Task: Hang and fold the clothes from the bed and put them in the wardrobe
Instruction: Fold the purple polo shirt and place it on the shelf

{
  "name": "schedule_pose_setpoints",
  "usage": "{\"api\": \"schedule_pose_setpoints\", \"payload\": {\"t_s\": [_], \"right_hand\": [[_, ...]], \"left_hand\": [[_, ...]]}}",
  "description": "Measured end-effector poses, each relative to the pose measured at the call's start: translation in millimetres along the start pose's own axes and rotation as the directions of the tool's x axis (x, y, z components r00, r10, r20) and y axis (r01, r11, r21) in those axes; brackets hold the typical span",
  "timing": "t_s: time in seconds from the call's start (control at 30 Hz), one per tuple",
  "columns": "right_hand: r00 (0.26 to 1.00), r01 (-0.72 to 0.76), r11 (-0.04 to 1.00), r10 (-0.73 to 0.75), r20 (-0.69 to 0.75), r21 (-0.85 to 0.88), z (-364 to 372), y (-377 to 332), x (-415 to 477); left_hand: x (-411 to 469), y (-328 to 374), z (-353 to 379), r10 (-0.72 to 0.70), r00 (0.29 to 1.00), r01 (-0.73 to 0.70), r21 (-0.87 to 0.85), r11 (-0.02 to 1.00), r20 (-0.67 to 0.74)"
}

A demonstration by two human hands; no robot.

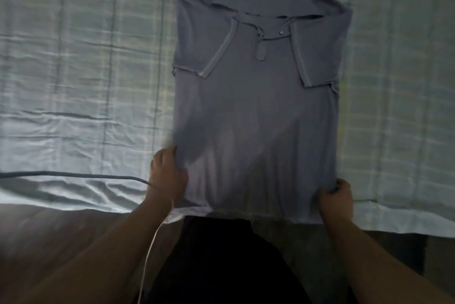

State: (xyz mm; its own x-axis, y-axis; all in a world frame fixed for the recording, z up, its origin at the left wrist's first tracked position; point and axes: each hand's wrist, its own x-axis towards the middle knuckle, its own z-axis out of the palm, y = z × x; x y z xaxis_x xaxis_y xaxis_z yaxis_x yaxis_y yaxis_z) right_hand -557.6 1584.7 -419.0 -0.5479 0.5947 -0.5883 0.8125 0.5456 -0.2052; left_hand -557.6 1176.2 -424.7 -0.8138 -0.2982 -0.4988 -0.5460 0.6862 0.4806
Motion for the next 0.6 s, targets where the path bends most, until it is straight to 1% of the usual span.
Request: {"api": "schedule_pose_setpoints", "payload": {"t_s": [0.07, 0.1, 0.13, 0.17, 0.2, 0.23, 0.27, 0.33, 0.37, 0.43, 0.47, 0.5, 0.6], "right_hand": [[0.999, -0.024, 0.999, 0.025, 0.025, -0.042, 2.4, 13.6, -1.2], [0.999, 0.0, 0.997, 0.004, 0.043, -0.077, 2.2, 18.4, -1.2], [0.997, 0.043, 0.993, -0.036, 0.071, -0.109, 0.7, 22.2, -1.2], [0.991, 0.09, 0.988, -0.076, 0.107, -0.128, -2.6, 25.5, -0.6], [0.983, 0.131, 0.982, -0.111, 0.149, -0.136, -6.7, 27.9, -0.1], [0.974, 0.161, 0.978, -0.135, 0.184, -0.133, -11.5, 30.2, 0.6], [0.967, 0.175, 0.976, -0.146, 0.208, -0.126, -17.3, 32.5, 1.1], [0.96, 0.185, 0.976, -0.155, 0.233, -0.112, -30.1, 36.4, -0.9], [0.955, 0.187, 0.977, -0.156, 0.251, -0.106, -37.7, 39.2, -3.5], [0.945, 0.187, 0.979, -0.155, 0.287, -0.085, -53.6, 45.9, -10.3], [0.941, 0.194, 0.978, -0.162, 0.297, -0.08, -62.5, 49.1, -14.7], [0.938, 0.203, 0.976, -0.171, 0.3, -0.082, -71.6, 51.9, -19.5], [0.94, 0.221, 0.972, -0.19, 0.282, -0.083, -97.2, 57.6, -32.3]], "left_hand": [[-16.1, -12.2, 5.5, -0.112, 0.994, 0.112, -0.15, 0.982, 0.008], [-22.3, -16.5, 6.9, -0.196, 0.979, 0.203, -0.182, 0.962, 0.054], [-27.4, -20.8, 8.8, -0.268, 0.955, 0.286, -0.153, 0.946, 0.124], [-31.2, -24.3, 10.0, -0.308, 0.933, 0.326, -0.075, 0.942, 0.187], [-34.4, -26.9, 10.5, -0.317, 0.921, 0.326, -0.002, 0.945, 0.228], [-38.0, -29.7, 10.0, -0.305, 0.919, 0.309, 0.025, 0.951, 0.249], [-42.1, -32.8, 8.4, -0.289, 0.922, 0.299, 0.002, 0.954, 0.257], [-52.6, -34.6, -0.4, -0.271, 0.924, 0.317, -0.146, 0.937, 0.269], [-60.0, -34.8, -7.2, -0.275, 0.916, 0.35, -0.245, 0.904, 0.293], [-74.8, -36.3, -19.7, -0.312, 0.88, 0.448, -0.411, 0.794, 0.358], [-81.8, -36.2, -25.9, -0.329, 0.865, 0.484, -0.454, 0.748, 0.38], [-87.6, -35.6, -32.2, -0.34, 0.857, 0.502, -0.472, 0.725, 0.388], [-102.1, -26.3, -53.3, -0.337, 0.851, 0.513, -0.494, 0.702, 0.404]]}}
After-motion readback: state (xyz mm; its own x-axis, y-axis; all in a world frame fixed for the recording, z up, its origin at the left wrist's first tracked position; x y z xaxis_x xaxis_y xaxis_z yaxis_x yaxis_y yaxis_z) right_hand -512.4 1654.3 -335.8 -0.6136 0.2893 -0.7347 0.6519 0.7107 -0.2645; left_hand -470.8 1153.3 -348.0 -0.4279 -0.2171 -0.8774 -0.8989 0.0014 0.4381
